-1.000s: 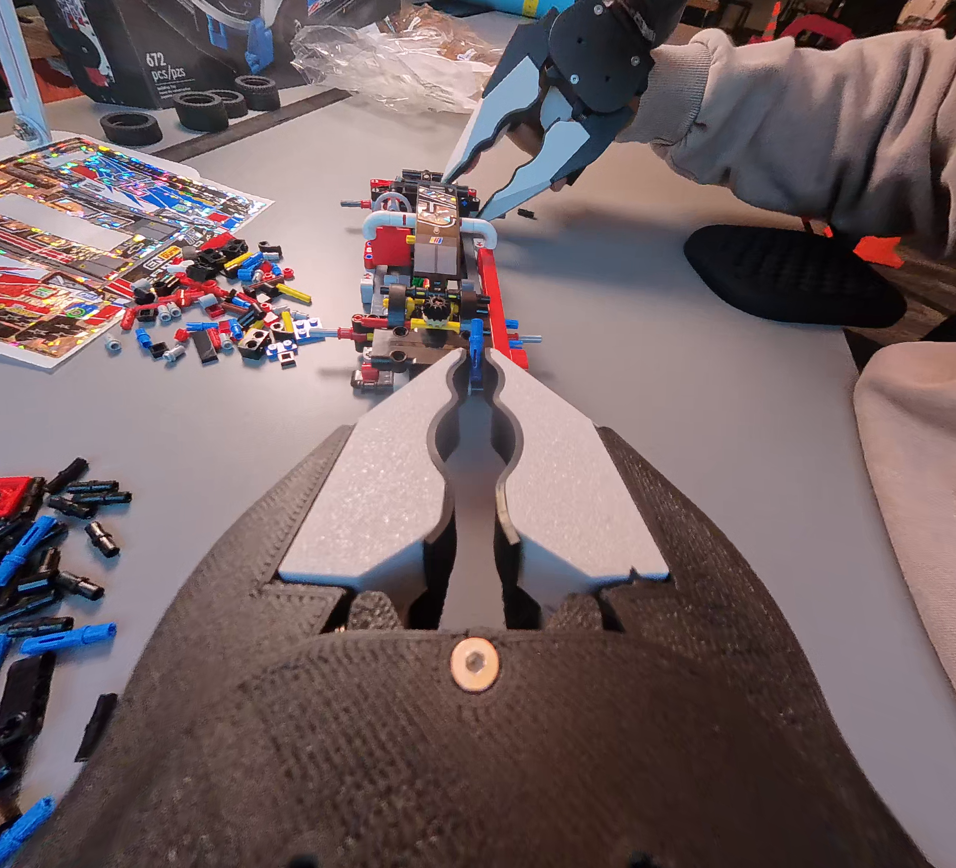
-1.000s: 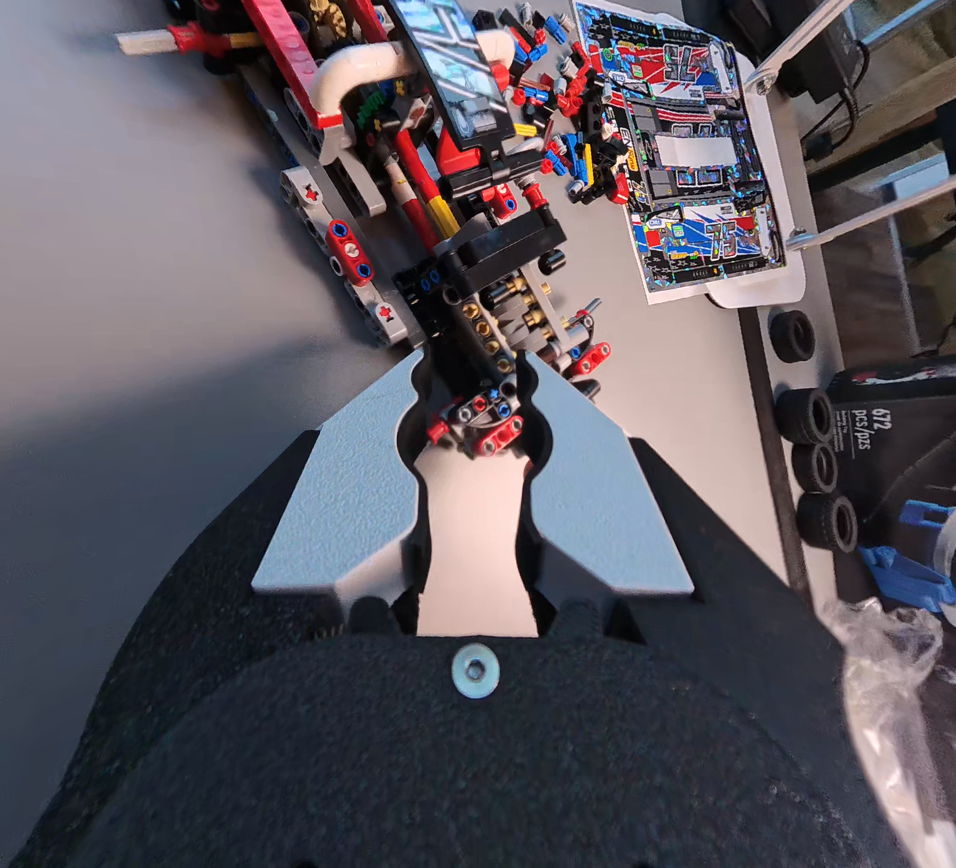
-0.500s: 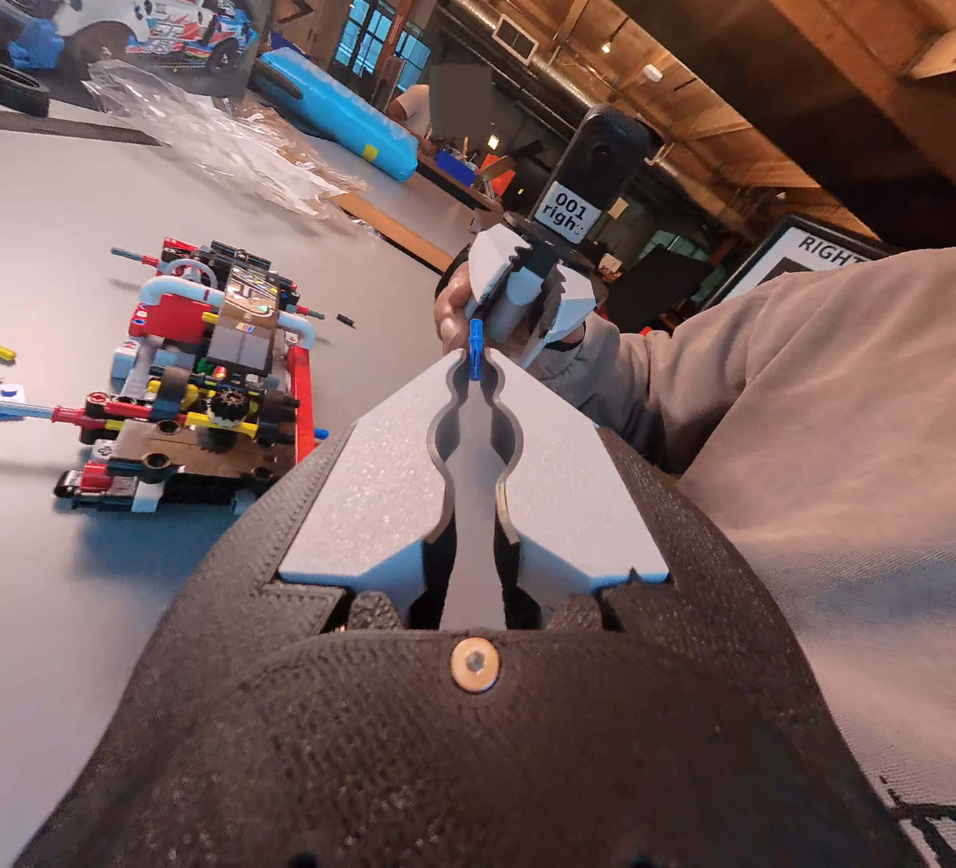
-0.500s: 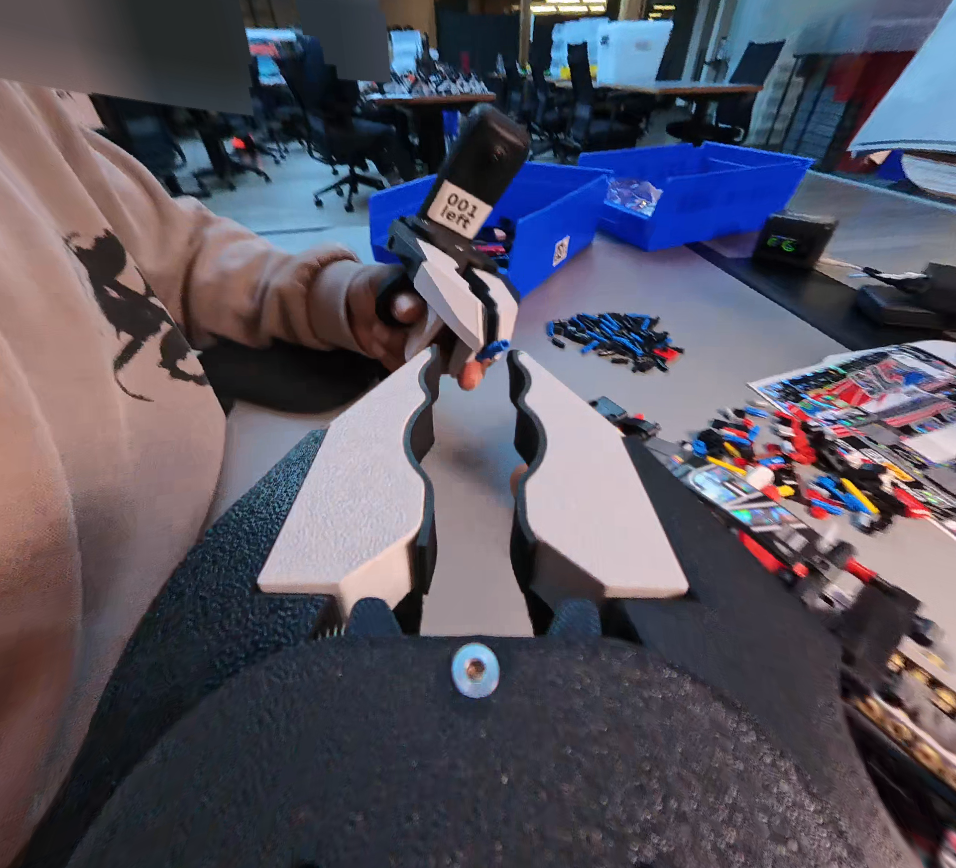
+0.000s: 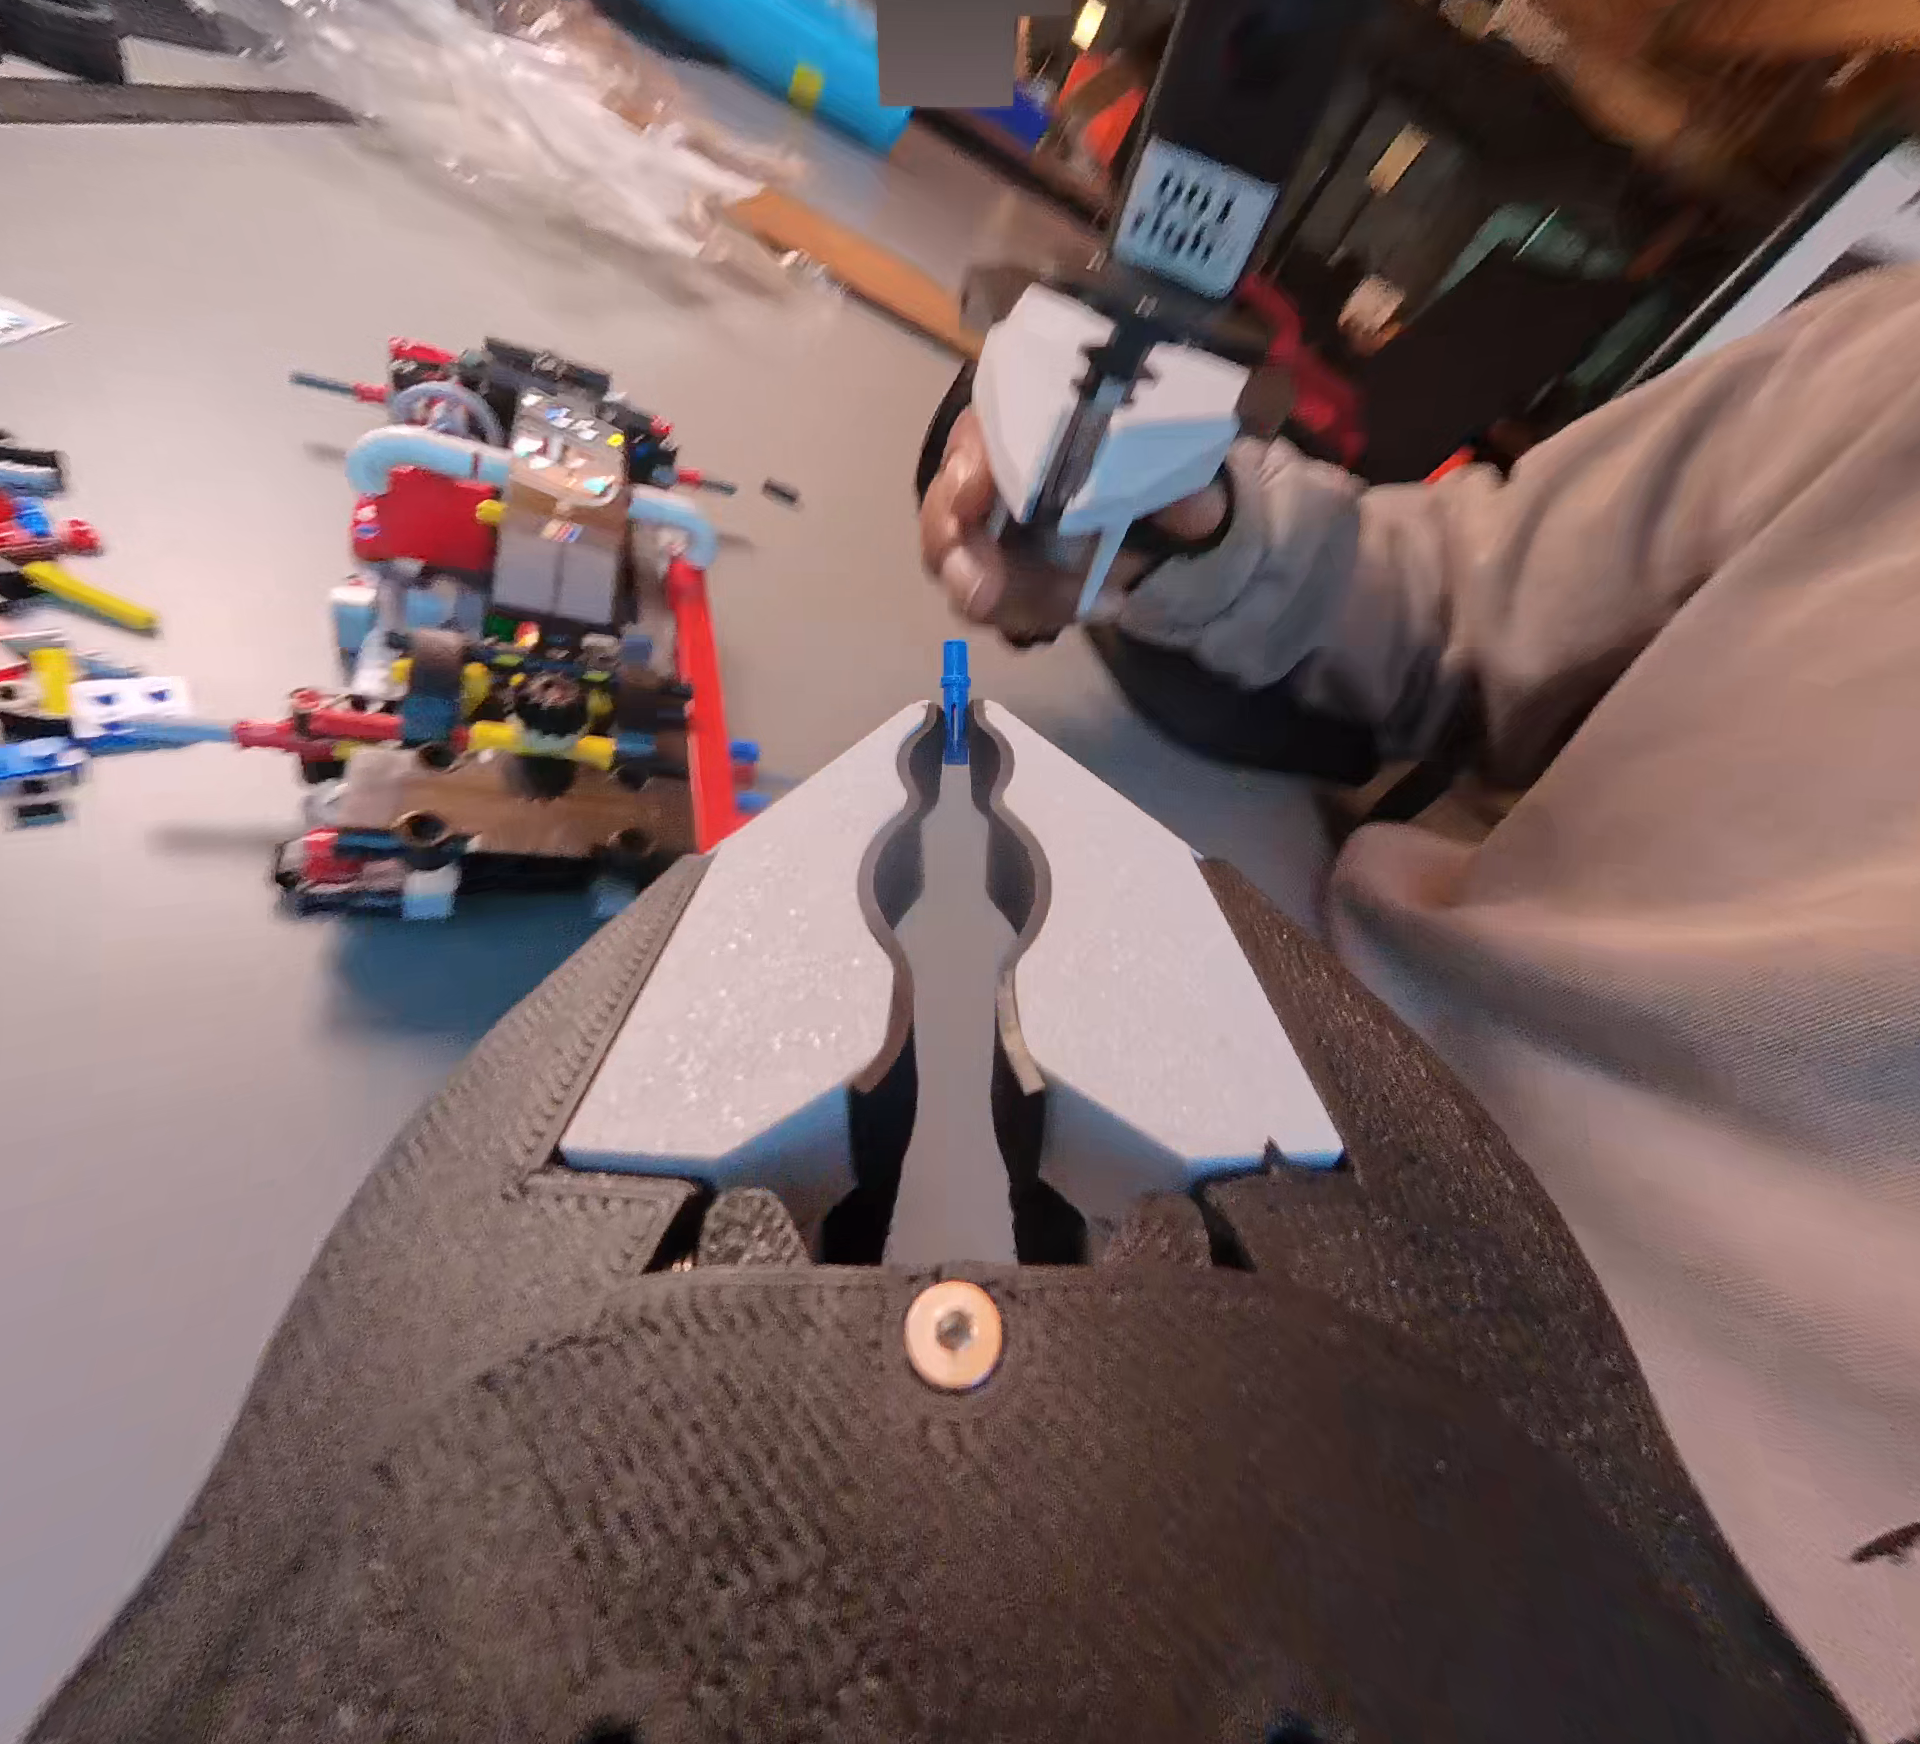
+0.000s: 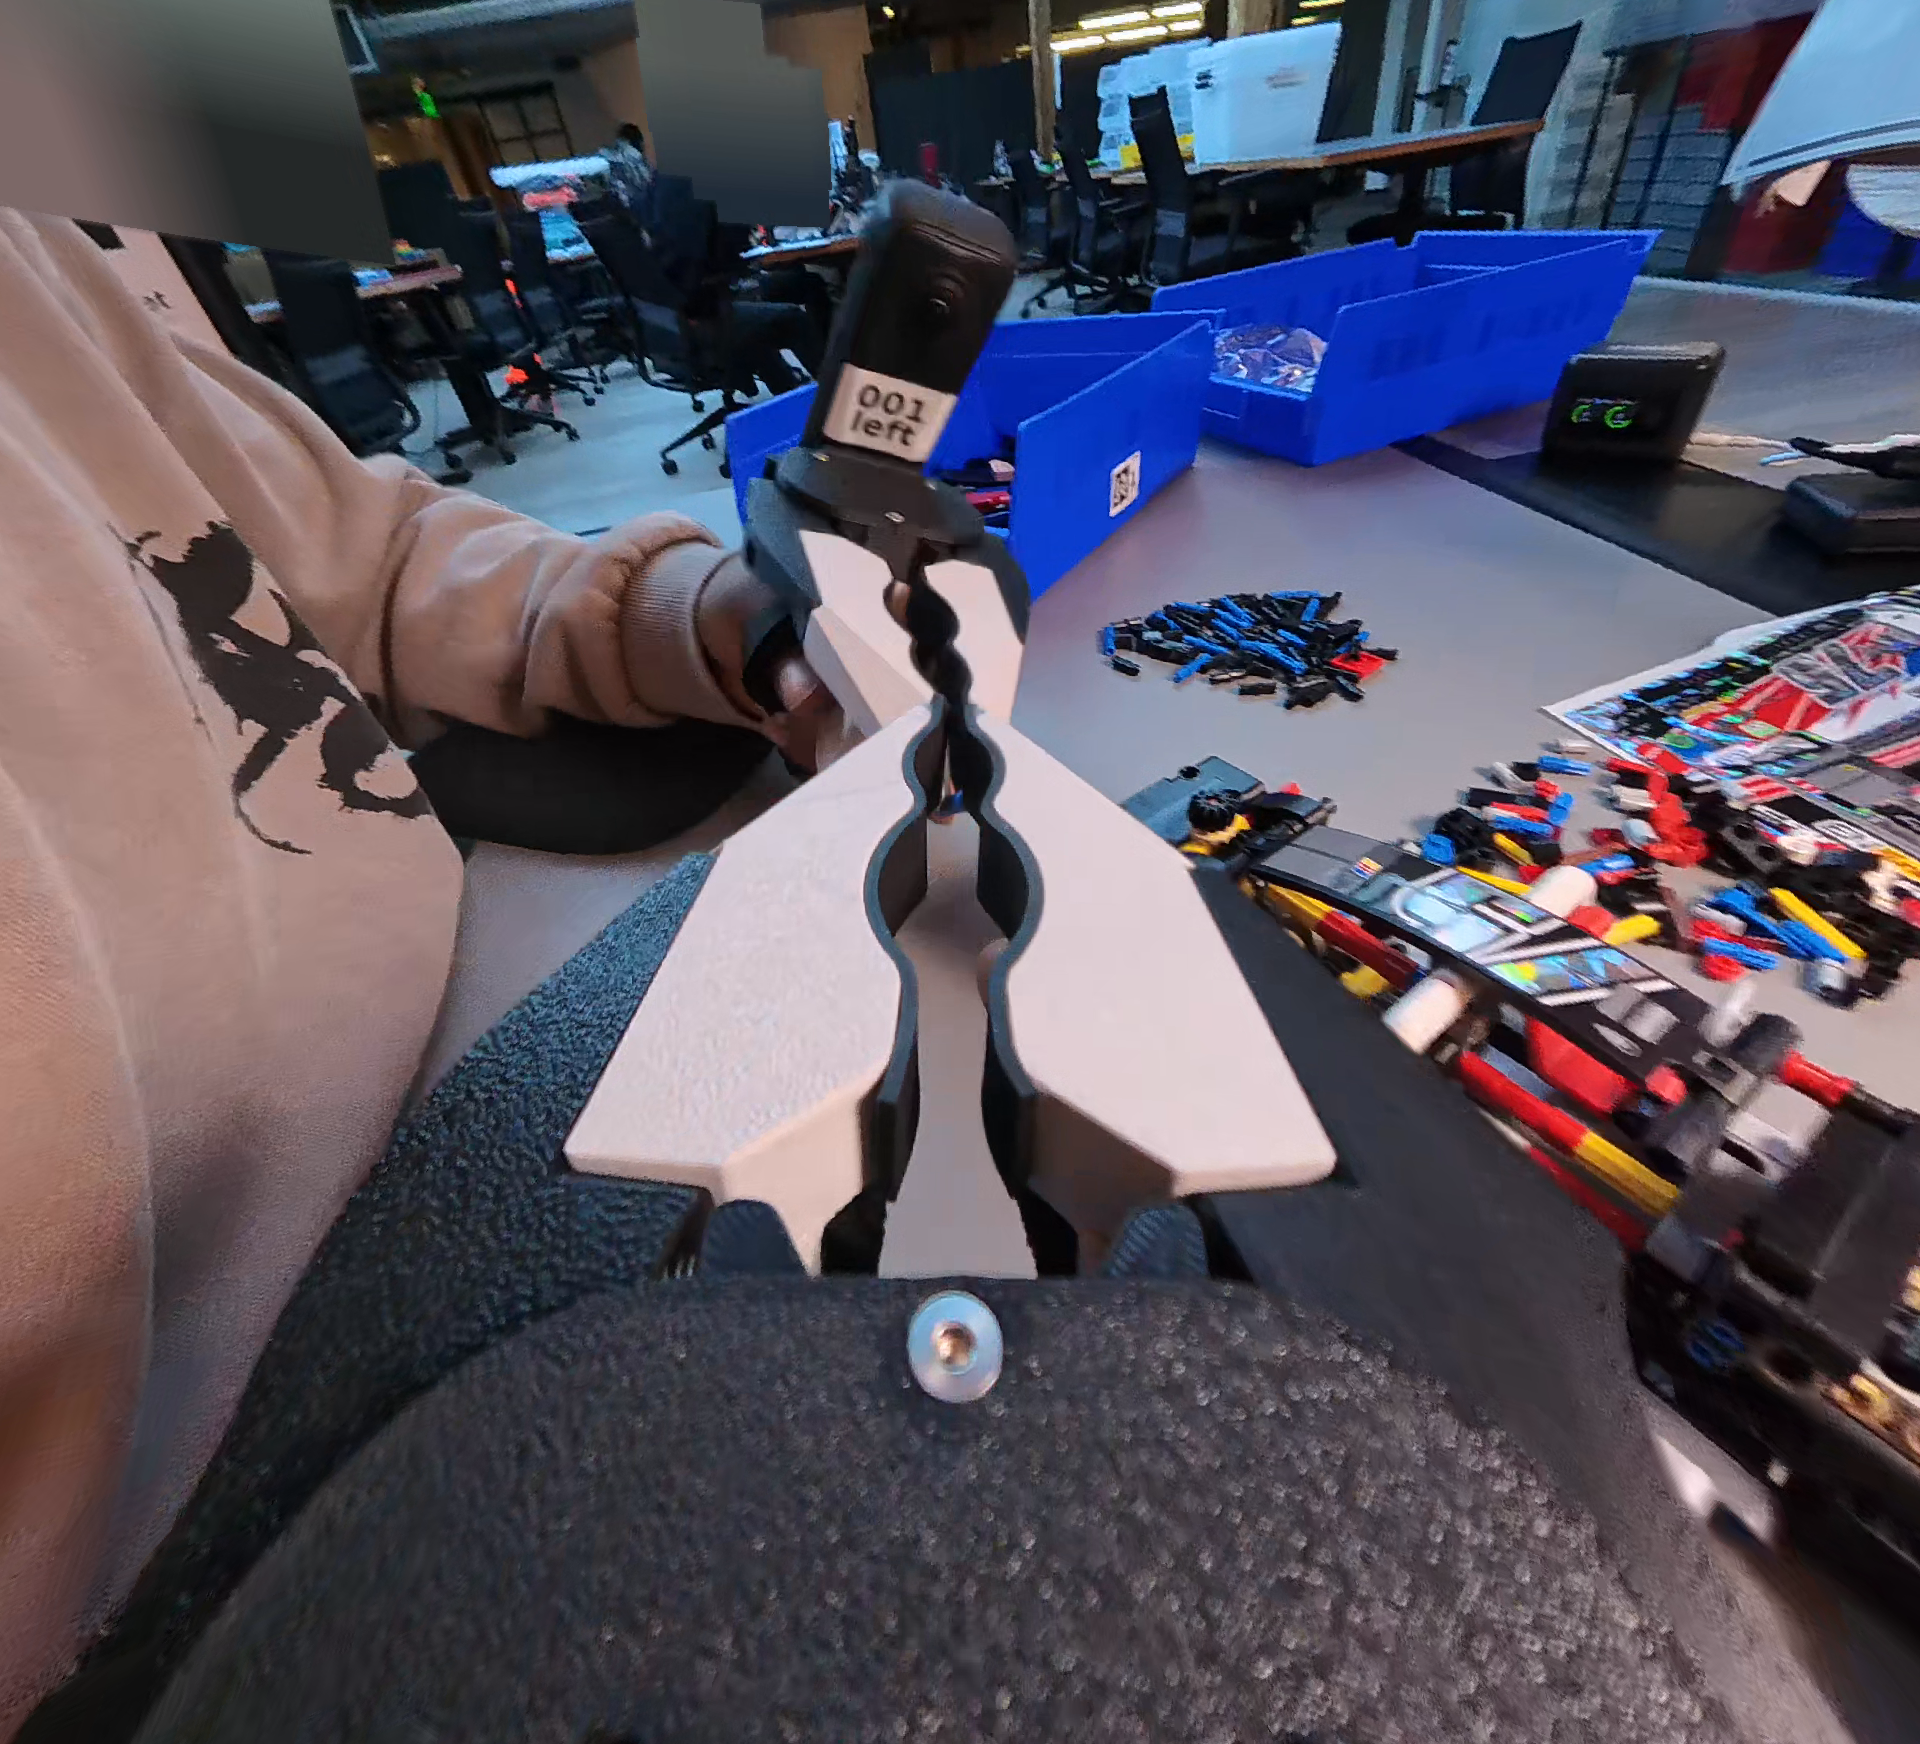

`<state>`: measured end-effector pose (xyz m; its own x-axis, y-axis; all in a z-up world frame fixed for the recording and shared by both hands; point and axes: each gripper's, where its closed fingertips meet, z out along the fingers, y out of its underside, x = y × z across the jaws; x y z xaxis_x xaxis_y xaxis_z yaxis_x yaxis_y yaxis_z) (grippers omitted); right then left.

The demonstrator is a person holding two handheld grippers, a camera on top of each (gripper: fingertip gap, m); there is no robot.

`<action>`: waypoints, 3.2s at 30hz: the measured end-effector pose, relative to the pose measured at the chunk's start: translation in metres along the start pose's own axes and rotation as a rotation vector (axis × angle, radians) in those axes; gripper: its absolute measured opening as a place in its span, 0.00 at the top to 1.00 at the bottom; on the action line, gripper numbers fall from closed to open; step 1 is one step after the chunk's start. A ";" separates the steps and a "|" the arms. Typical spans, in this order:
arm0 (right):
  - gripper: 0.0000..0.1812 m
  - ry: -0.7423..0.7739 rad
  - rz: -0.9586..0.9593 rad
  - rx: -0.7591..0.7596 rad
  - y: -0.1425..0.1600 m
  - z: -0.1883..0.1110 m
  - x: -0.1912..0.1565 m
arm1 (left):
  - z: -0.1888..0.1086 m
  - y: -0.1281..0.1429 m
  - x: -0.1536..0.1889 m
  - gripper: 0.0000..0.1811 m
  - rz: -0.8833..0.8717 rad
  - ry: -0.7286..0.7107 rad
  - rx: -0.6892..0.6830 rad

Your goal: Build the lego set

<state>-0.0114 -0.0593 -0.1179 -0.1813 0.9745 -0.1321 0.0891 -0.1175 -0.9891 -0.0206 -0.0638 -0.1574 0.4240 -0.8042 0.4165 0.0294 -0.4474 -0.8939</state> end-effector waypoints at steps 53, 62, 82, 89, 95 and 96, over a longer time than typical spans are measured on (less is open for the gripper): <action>0.98 0.617 0.110 -0.809 0.120 -0.180 0.126 | -0.048 0.024 -0.068 0.85 0.246 -0.391 -0.206; 0.99 0.405 0.107 -0.562 0.083 -0.118 0.078 | -0.049 0.015 -0.067 0.86 0.251 -0.404 -0.160; 0.98 -0.015 -0.232 -0.382 0.044 0.030 -0.017 | -0.008 0.003 0.015 0.94 -0.084 0.139 -0.004; 0.99 0.009 -0.279 -0.389 0.045 0.024 -0.017 | -0.007 0.009 0.015 0.97 -0.078 0.134 -0.028; 0.99 0.022 -0.340 -0.388 0.044 0.020 -0.019 | -0.004 0.012 0.019 0.98 -0.067 0.147 -0.047; 0.98 0.027 -0.356 -0.392 0.045 0.019 -0.019 | -0.003 0.012 0.019 0.98 -0.070 0.150 -0.045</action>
<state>-0.0230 -0.0865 -0.1608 -0.2420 0.9462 0.2147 0.3867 0.2970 -0.8731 -0.0151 -0.0862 -0.1596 0.2821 -0.8187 0.5002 0.0117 -0.5184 -0.8551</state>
